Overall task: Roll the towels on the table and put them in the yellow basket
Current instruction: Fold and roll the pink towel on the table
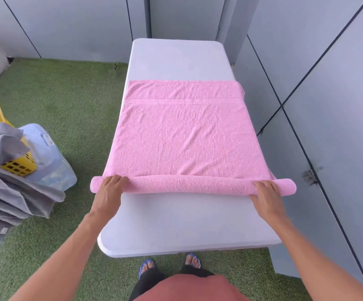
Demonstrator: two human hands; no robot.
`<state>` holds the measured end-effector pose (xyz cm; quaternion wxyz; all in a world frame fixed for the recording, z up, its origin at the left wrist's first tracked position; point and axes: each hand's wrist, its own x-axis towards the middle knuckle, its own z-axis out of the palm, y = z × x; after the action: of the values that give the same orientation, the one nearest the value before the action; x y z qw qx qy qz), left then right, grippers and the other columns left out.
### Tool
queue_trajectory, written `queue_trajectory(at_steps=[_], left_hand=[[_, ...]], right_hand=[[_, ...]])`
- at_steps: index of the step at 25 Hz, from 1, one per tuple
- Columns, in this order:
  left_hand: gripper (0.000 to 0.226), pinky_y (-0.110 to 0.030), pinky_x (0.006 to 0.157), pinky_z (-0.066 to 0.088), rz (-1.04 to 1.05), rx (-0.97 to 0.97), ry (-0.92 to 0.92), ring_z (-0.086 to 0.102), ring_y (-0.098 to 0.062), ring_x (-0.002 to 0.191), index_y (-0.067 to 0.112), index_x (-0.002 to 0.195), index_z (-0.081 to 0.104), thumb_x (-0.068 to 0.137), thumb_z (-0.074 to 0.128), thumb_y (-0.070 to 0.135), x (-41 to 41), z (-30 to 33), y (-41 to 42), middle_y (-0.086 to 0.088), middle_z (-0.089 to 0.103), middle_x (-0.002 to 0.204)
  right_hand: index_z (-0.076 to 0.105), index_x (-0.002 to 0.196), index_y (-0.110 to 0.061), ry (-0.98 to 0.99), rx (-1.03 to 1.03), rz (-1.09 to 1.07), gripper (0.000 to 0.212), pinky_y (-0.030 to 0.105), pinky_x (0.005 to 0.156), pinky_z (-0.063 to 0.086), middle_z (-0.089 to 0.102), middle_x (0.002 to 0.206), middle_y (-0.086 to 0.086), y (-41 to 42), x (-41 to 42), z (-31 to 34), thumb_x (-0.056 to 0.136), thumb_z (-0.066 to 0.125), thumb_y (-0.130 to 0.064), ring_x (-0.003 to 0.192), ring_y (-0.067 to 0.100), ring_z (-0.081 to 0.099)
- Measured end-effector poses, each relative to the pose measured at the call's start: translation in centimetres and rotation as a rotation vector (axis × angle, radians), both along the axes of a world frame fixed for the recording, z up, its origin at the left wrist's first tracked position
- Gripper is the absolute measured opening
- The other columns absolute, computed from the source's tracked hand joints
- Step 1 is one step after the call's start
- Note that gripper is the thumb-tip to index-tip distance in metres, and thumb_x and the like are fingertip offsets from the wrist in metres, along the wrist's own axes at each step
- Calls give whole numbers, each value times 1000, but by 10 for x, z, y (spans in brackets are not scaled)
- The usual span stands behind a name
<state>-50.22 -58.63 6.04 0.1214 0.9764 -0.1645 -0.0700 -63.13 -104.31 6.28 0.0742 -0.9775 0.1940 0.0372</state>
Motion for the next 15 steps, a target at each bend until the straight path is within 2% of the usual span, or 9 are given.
queue_trajectory(at_steps=[2, 4, 5, 7, 8, 10, 12, 13, 15], left_hand=[[35, -37, 85, 42, -34, 56, 132, 53, -32, 107, 8, 119, 58, 88, 50, -7, 10, 11, 1, -9, 58, 109], [39, -34, 96, 39, -97, 166, 399, 49, -27, 121, 12, 132, 51, 94, 48, 4, 17, 22, 3, -6, 55, 126], [42, -33, 101, 37, -125, 178, 507, 47, -24, 125, 14, 136, 49, 94, 47, 5, 21, 25, 4, -4, 53, 132], [46, -32, 102, 39, -91, 59, 605, 50, -21, 123, 17, 134, 52, 91, 50, 3, 25, 24, 8, -2, 55, 134], [43, -35, 98, 42, -17, -50, 552, 52, -22, 117, 19, 129, 56, 89, 54, 2, 24, 22, 10, -3, 57, 129], [28, -41, 86, 45, 161, -166, 217, 53, -25, 102, 23, 110, 64, 86, 62, 8, 12, 18, 11, -5, 60, 113], [10, -41, 75, 42, 186, -104, -118, 50, -27, 87, 20, 92, 67, 85, 66, 13, -6, 12, 8, -4, 58, 97], [7, -42, 72, 43, 150, -106, -188, 51, -28, 83, 16, 90, 67, 85, 67, 11, -16, 9, 7, -5, 58, 94], [18, -46, 74, 49, 59, -116, -205, 54, -32, 87, 8, 100, 65, 83, 70, 8, -31, 2, 5, -11, 59, 102]], right_hand=[[62, 106, -5, 124, 16, 36, 25, 40, 95, 39, 63, 103, 14, -8, 4, 7, 84, 68, -17, 105, 35, 54], [59, 91, -13, 291, 166, 34, 13, 38, 83, 42, 61, 96, 6, -20, 4, 22, 87, 65, -22, 101, 31, 58], [60, 93, -17, 366, 301, -4, 12, 35, 80, 43, 59, 100, -2, -27, 4, 28, 86, 67, -23, 104, 25, 58], [62, 109, -28, 377, 527, -102, 31, 26, 77, 44, 54, 111, -13, -37, 5, 33, 81, 73, -20, 108, 11, 55], [61, 112, -28, 287, 568, -167, 38, 25, 73, 46, 54, 114, -11, -37, 6, 34, 78, 75, -18, 106, 12, 56], [62, 108, -20, -12, 536, -296, 39, 33, 71, 49, 55, 113, 4, -30, 4, 28, 73, 78, -15, 100, 24, 61], [68, 99, -15, -217, 330, -232, 24, 43, 90, 45, 56, 109, 12, -14, -7, 18, 76, 76, -12, 108, 32, 54], [70, 98, -15, -245, 177, -167, 18, 45, 95, 40, 56, 110, 11, -3, -15, 15, 80, 72, -13, 113, 33, 49], [68, 108, -19, -206, -62, -92, 23, 48, 98, 35, 51, 124, 9, 13, -27, 9, 86, 66, -22, 119, 32, 39]])
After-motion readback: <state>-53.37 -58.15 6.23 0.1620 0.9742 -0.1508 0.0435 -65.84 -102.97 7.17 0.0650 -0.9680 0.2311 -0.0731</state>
